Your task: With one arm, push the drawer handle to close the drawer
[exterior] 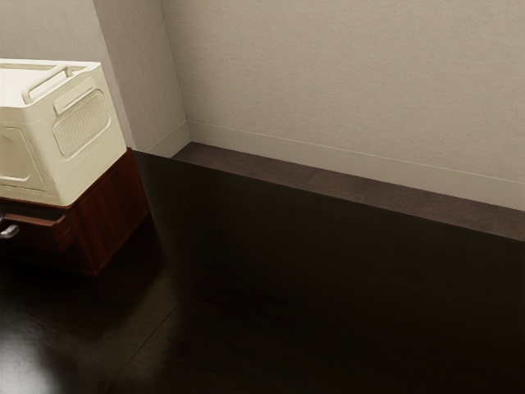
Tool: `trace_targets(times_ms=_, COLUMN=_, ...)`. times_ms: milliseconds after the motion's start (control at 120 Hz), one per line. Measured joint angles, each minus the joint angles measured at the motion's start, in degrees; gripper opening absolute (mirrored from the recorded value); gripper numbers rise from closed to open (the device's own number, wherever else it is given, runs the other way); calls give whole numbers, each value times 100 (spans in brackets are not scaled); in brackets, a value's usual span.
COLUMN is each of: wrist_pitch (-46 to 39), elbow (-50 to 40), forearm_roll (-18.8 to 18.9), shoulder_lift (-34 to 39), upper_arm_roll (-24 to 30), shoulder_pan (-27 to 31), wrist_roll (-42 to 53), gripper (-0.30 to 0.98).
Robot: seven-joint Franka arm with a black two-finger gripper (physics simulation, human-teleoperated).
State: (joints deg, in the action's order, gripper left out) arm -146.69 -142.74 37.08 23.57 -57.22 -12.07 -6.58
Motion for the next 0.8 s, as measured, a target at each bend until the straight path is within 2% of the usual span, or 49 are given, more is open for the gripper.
trace_targets(times_ms=600, wrist_pitch=-1068, elbow=66, forearm_roll=-55, shoulder_lift=-632, upper_arm_roll=-46, shoulder_pan=-277, wrist_roll=-462, gripper=-10)
trace_targets(times_ms=700, wrist_pitch=-914, elbow=17, forearm_roll=-47, shoulder_lift=-563, upper_arm_roll=-71, shoulder_pan=-215, wrist_roll=-504, gripper=-10)
trace_targets(times_ms=800, wrist_pitch=-452, elbow=21, forearm_roll=-41, shoulder_lift=-149, upper_arm_roll=76, shoulder_pan=-89, wrist_roll=-514, gripper=-10)
